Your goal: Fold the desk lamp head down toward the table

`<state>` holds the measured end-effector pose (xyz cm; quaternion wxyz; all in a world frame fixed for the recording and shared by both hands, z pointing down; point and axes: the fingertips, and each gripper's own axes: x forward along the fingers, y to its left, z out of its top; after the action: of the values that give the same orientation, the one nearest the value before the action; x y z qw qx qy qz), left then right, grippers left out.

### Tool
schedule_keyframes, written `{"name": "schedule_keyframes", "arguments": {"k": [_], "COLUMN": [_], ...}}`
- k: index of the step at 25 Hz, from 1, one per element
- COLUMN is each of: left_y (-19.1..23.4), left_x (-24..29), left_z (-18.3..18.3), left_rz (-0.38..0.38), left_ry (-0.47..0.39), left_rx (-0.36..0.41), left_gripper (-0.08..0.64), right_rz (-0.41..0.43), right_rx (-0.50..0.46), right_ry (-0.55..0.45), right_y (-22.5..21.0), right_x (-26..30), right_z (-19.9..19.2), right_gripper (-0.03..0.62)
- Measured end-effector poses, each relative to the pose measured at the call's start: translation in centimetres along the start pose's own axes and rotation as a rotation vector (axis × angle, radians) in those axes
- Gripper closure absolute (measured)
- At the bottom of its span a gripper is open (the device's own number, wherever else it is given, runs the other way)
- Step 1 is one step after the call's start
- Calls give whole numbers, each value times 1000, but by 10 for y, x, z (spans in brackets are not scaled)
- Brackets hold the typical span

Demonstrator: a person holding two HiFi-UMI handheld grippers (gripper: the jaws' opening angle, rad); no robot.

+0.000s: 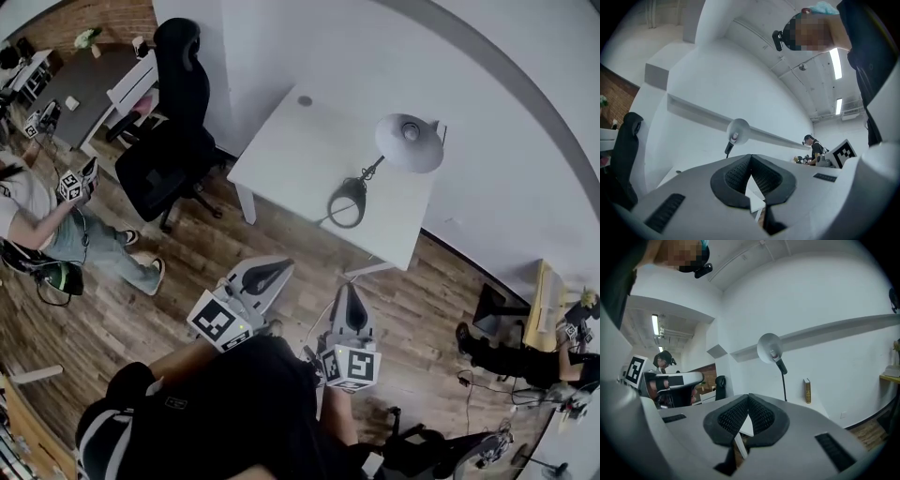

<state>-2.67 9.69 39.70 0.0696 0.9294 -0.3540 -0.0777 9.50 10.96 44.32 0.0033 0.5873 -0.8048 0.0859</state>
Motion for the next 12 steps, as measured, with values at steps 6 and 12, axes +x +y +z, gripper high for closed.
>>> {"name": "schedule_keyframes", "arguments": {"k": [6,12], "left_y": [53,110], "left_x": [55,93], "left_z": [15,21], "left_rz": [-105,-198], "left_ry": [-9,2], "left_rx": [-3,-16], "left_gripper": [535,535], "right_rz": [-93,-205], "right_rx": [9,-2], "right_ry": [-12,-38], "right_y": [-8,-17], "right_x": [57,111], "right_z": [14,29], "right_gripper": [581,581]}}
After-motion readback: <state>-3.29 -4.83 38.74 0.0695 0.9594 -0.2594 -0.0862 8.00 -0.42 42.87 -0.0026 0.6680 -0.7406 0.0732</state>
